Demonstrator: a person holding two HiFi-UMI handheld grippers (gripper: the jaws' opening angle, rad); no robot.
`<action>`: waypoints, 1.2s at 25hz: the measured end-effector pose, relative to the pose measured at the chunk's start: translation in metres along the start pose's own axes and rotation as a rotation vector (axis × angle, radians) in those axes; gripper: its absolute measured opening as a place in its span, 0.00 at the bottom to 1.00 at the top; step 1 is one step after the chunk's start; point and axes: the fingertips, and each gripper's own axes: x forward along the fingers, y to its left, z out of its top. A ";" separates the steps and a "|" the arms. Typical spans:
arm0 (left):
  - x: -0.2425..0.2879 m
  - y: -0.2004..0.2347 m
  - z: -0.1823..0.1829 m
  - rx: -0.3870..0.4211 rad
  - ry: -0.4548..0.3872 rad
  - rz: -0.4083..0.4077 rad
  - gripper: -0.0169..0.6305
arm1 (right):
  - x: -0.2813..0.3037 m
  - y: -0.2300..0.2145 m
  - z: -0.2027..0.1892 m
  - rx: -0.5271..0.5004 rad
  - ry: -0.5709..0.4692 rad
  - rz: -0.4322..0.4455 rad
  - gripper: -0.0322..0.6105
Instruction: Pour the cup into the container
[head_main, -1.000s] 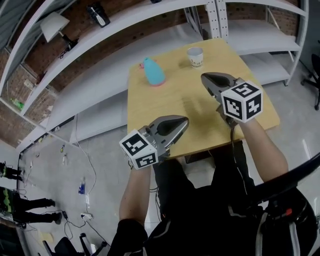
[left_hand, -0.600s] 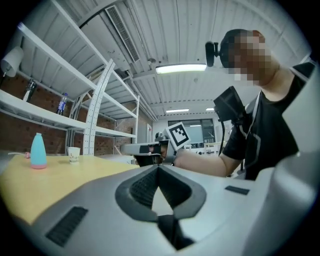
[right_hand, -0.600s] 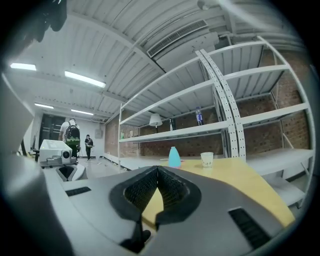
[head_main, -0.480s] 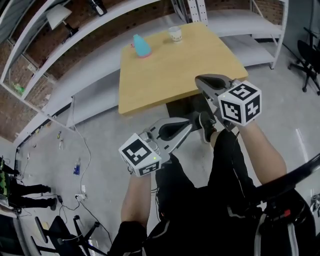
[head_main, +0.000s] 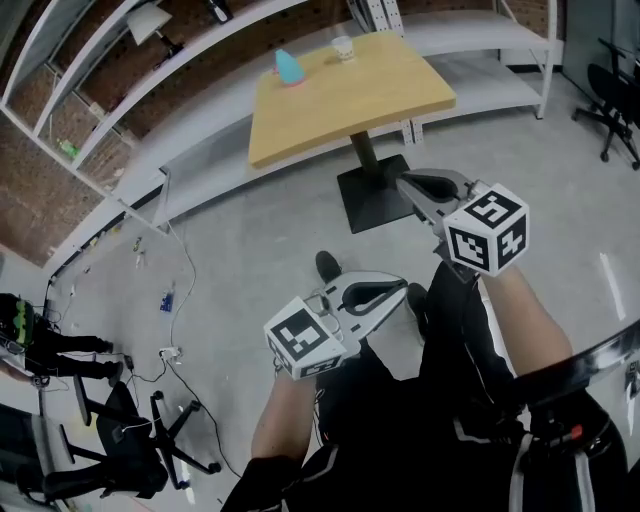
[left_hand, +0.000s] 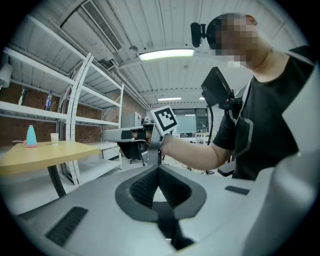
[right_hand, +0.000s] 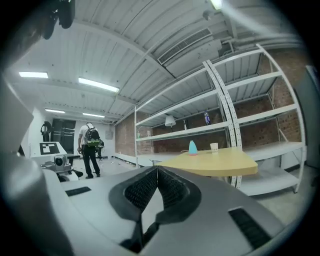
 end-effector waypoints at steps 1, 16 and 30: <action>-0.005 -0.021 -0.004 0.006 0.012 0.002 0.01 | -0.016 0.015 -0.004 0.004 -0.006 -0.005 0.05; -0.047 -0.314 0.047 0.018 -0.094 0.052 0.01 | -0.280 0.202 0.001 -0.046 -0.072 -0.025 0.05; -0.107 -0.526 0.062 -0.008 -0.150 0.058 0.01 | -0.435 0.353 -0.011 -0.054 -0.069 -0.048 0.05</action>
